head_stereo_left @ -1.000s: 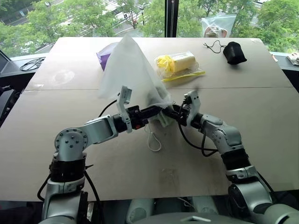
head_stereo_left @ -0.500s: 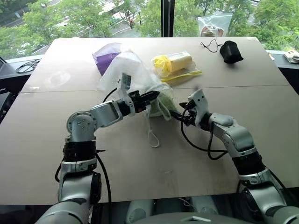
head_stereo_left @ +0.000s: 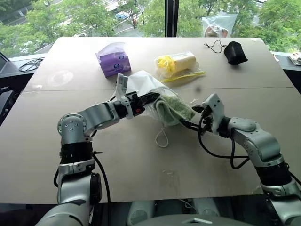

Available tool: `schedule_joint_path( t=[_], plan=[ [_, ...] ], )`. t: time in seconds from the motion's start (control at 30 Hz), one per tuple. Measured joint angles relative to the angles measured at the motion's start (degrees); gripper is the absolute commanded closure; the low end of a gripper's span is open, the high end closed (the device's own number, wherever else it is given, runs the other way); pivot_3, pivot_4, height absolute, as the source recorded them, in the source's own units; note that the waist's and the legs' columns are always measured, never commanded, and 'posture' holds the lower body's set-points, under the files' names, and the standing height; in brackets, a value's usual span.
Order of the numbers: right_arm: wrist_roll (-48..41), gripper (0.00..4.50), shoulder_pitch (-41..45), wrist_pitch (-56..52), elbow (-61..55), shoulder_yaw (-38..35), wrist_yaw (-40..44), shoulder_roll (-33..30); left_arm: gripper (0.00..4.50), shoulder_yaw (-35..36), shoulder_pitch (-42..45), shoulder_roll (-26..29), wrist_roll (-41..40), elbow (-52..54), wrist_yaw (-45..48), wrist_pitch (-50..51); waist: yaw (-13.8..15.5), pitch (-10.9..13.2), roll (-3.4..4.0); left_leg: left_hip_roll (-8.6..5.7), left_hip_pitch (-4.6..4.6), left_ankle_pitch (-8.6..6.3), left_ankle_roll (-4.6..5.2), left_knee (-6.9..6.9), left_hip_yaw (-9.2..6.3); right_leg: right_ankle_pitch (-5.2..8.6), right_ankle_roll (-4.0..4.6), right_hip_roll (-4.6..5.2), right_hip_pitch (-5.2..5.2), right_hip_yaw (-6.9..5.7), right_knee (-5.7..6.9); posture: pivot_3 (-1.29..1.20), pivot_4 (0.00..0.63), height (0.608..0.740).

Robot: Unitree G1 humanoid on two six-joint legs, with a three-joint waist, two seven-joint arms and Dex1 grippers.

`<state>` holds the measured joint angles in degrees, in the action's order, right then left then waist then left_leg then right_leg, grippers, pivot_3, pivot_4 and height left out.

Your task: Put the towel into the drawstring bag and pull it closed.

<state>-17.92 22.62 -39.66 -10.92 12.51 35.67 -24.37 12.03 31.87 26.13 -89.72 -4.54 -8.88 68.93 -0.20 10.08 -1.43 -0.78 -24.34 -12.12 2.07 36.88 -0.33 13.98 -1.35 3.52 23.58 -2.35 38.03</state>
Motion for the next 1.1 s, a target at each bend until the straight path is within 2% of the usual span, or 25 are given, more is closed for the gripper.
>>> schedule_joint_path(
  t=[0.03,0.13,0.2,0.27,0.3,0.33,0.47,0.87,1.03,1.07,1.1],
  plan=[
    [3.0,0.1,1.0,2.0,2.6,3.1,-0.6,0.9,4.5,-3.8,-2.2,2.8,7.5,1.8,3.8,-2.0,-0.4,0.0,0.0,0.0,0.01,0.0,0.0,0.0,0.04,0.0,0.0,-0.06,0.0,0.04,-0.02,0.0,0.15,0.74],
    [6.3,0.1,2.6,4.7,5.1,4.9,-1.5,2.5,4.5,-8.8,-4.4,7.4,19.6,3.3,10.9,-6.3,-0.5,0.0,0.02,0.01,0.04,0.0,0.0,-0.02,0.12,0.0,0.0,-0.3,-0.01,0.14,-0.05,0.0,0.15,0.74],
    [7.7,0.65,3.4,6.3,6.2,5.2,-1.4,3.5,4.5,-9.8,-4.5,8.6,24.8,5.1,15.4,-8.2,-0.2,0.0,0.02,0.02,0.04,0.0,0.0,-0.03,0.08,0.0,0.01,-0.23,-0.01,0.09,-0.08,0.0,0.15,0.74],
    [8.4,1.11,3.6,7.4,6.8,5.6,-1.5,4.3,4.5,-9.8,-4.5,8.6,26.2,5.8,16.8,-8.4,0.0,0.0,0.02,0.01,0.03,0.0,0.0,-0.02,0.07,0.0,0.0,0.02,-0.01,0.08,-0.08,0.0,0.15,0.74],
    [8.6,1.75,3.6,7.9,7.3,5.6,-1.5,4.9,4.5,-9.8,-4.5,8.6,27.2,6.3,17.7,-8.5,0.1,0.0,0.02,0.01,0.01,0.0,0.0,-0.02,0.07,0.0,0.0,0.04,0.0,0.07,-0.08,0.0,0.15,0.74],
    [8.6,2.03,3.6,8.5,7.7,5.4,-1.5,6.0,4.5,-9.9,-4.5,8.5,28.5,6.9,18.7,-8.7,0.0,0.0,0.02,0.0,0.0,0.0,-0.01,-0.02,0.07,0.0,0.0,0.04,0.0,0.08,-0.08,0.0,0.15,0.74],
    [6.6,3.87,3.6,8.8,6.7,4.3,-0.6,8.2,4.5,-8.9,-3.3,6.6,29.4,8.2,19.4,-7.9,0.0,0.0,0.02,0.01,-0.04,0.0,-0.01,-0.02,0.03,0.0,0.0,0.05,0.02,0.04,-0.08,0.0,0.15,0.74],
    [5.2,3.87,3.5,10.5,-0.1,2.1,1.8,6.2,4.5,0.5,-0.2,-0.9,21.6,7.2,14.6,1.4,-0.3,0.0,0.02,0.0,-0.04,0.0,0.0,0.05,0.0,-0.01,-0.02,0.03,0.02,0.01,-0.02,0.0,0.15,0.74],
    [3.5,2.46,1.5,9.1,-2.7,1.6,5.0,1.9,4.5,2.4,1.0,-0.9,20.2,6.5,13.8,3.3,0.0,0.0,0.01,-0.02,-0.06,0.0,0.0,0.11,-0.02,-0.01,-0.02,0.06,-0.02,-0.04,-0.04,0.0,0.15,0.74],
    [3.1,1.92,-0.3,8.5,-3.4,0.8,5.5,0.3,4.5,2.8,1.0,-0.9,20.1,6.3,13.8,3.4,0.2,0.0,0.01,-0.02,-0.11,0.0,0.01,0.16,-0.02,-0.01,-0.02,0.06,-0.02,-0.05,-0.04,0.0,0.15,0.74],
    [3.0,1.59,-1.7,8.1,-3.6,0.0,5.7,-1.1,4.5,3.3,0.9,-0.8,20.0,6.3,13.7,3.6,0.4,0.0,0.01,-0.02,-0.16,0.0,0.01,0.21,-0.02,-0.01,-0.02,0.06,0.0,-0.05,-0.04,0.0,0.15,0.74]
  ],
)
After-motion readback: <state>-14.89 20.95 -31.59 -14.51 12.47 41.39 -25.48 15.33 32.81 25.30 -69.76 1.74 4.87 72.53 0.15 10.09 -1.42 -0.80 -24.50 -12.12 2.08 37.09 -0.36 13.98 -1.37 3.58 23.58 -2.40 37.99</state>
